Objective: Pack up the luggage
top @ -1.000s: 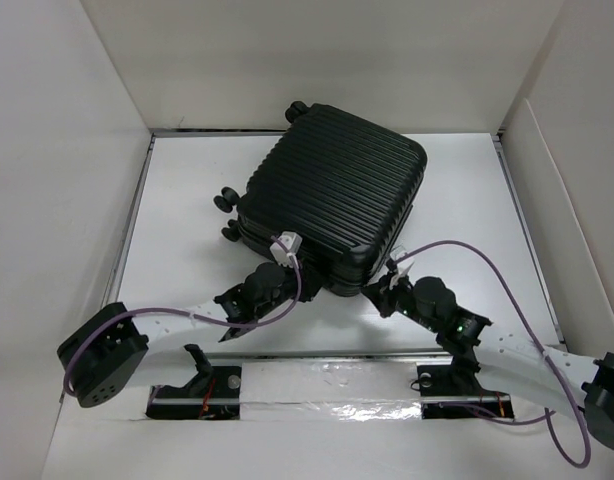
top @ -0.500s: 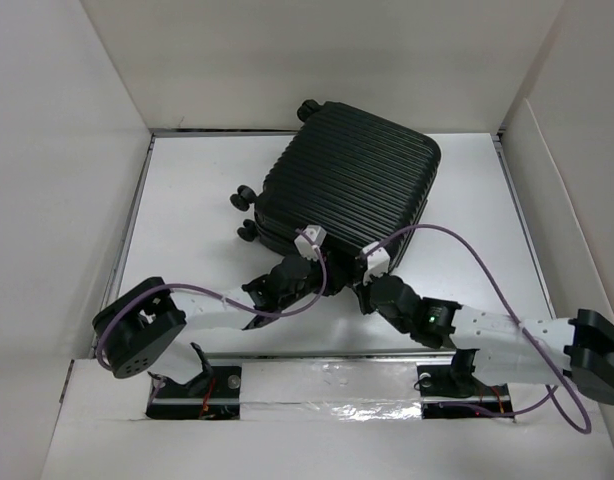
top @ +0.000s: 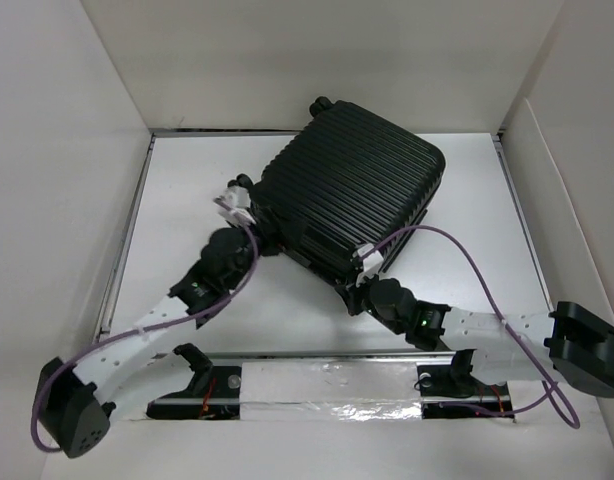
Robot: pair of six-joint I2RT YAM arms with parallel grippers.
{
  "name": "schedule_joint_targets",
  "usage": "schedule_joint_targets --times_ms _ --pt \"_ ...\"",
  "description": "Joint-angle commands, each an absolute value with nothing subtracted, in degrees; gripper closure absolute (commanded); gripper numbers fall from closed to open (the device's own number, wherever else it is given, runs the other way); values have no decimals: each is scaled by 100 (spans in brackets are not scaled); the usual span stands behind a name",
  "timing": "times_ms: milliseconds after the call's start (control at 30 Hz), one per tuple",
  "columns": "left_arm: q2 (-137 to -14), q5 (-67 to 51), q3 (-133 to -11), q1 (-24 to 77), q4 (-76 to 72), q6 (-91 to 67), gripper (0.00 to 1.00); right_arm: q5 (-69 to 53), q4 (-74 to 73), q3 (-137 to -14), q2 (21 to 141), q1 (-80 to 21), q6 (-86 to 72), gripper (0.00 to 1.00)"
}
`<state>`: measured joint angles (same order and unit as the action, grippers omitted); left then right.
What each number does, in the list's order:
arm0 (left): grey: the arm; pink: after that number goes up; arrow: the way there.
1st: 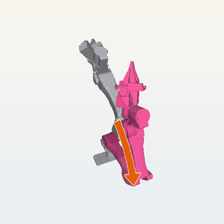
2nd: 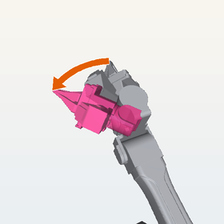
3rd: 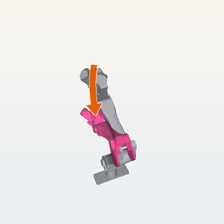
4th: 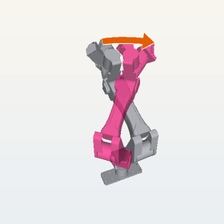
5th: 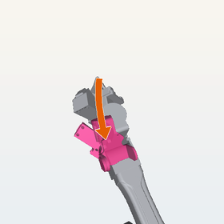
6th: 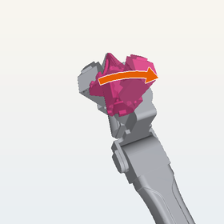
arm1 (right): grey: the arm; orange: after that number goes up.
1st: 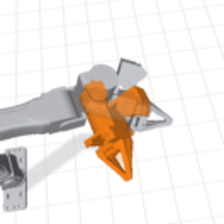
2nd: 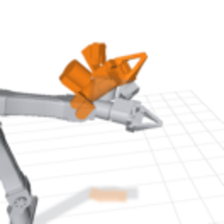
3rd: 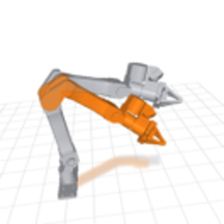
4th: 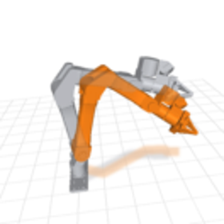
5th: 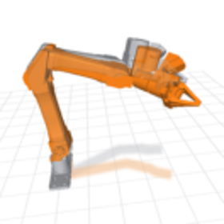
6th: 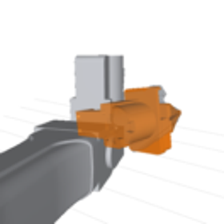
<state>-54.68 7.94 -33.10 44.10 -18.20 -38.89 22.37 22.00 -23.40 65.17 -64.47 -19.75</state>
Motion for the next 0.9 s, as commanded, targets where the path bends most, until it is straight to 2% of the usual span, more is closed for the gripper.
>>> schedule_joint_targets --times_ms 0,133,200,300,600,867 --pt "-4975 1091 -3805 3510 -1249 -4069 21 1301 3050 -2364 6363 -6452 -2004 100" --pt "-5298 292 -3911 1761 -1485 -4289 23 1090 3058 -2417 6390 -6451 -1899 100" --pt "-5832 -515 -3999 876 -1781 -4526 24 1037 3059 -2434 6451 -6398 -1837 100" --pt "-6536 -1089 -4209 406 -2021 -4702 26 967 3102 -2426 6565 -6398 -1802 100" --pt "-7452 -1441 -4808 404 -2372 -4860 26 694 3375 -2364 6864 -6398 -1793 100" --pt "-7550 -1573 -4834 404 -2785 -5123 26 668 3305 -2391 6891 -6398 -1758 100"
